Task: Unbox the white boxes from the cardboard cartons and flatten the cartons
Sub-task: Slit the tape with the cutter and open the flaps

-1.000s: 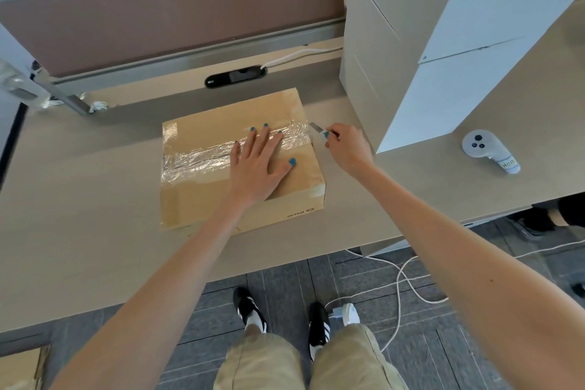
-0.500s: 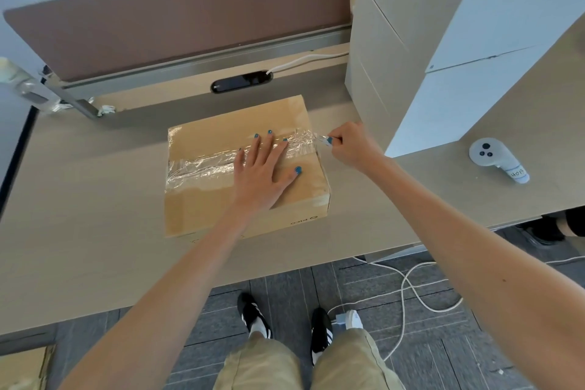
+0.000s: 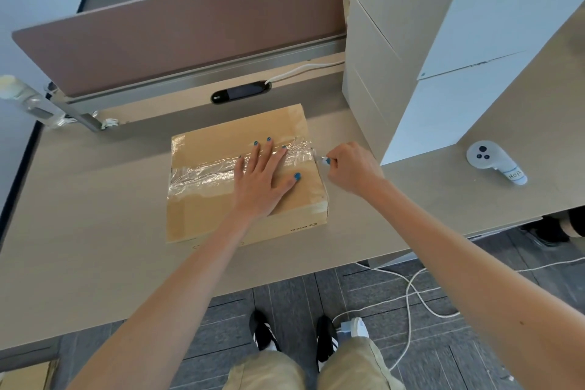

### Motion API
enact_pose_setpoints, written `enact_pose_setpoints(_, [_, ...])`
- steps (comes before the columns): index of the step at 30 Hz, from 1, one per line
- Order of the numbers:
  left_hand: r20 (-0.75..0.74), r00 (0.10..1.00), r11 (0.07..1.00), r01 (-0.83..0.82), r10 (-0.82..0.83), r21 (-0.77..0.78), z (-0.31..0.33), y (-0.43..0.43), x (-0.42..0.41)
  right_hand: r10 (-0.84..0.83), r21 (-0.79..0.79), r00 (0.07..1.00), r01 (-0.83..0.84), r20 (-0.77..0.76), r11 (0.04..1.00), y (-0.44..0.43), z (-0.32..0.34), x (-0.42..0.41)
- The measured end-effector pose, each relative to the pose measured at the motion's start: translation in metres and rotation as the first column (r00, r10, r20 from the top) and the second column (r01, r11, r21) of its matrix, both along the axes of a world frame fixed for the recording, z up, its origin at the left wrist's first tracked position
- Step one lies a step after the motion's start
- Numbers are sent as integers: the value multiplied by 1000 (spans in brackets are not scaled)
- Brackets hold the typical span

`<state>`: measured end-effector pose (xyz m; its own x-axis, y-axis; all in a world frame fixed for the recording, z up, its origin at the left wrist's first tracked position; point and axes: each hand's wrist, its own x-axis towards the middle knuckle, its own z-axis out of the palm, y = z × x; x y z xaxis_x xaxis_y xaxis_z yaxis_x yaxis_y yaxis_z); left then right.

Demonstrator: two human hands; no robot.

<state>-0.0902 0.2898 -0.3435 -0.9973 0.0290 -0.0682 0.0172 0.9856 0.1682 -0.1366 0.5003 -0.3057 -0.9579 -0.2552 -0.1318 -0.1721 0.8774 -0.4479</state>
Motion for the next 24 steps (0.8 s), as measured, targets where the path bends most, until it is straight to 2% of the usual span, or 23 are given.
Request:
enact_pose_setpoints(5, [22,1000,1000,18,-18,-2,2,-2,-3,-1,55,1000,2,-17,998,-1,8,19])
enact_pose_setpoints(8, [22,999,999,34,-34,33,3,-3,-2,-43,79,990,54,-137,995,-4,13,28])
enact_pose_setpoints(11, [-100,995,973,45,-22,228,6,-8,3,-77,66,969,95,-235,993,-6,15,33])
enact_pose_setpoints(13, [-217,975,958,13,51,287,9,-15,10,-73,85,965,98,-252,992,-11,15,34])
enact_pose_setpoints(16, [-281,927,933,-149,246,326,11,-31,23,-66,132,953,109,-295,985,-21,19,33])
enact_pose_setpoints(19, [-262,858,871,-339,441,356,8,-51,33,-55,160,925,123,-376,980,-27,27,28])
enact_pose_setpoints(24, [-208,736,758,-574,644,310,7,-62,39,23,122,935,22,-354,992,-54,28,20])
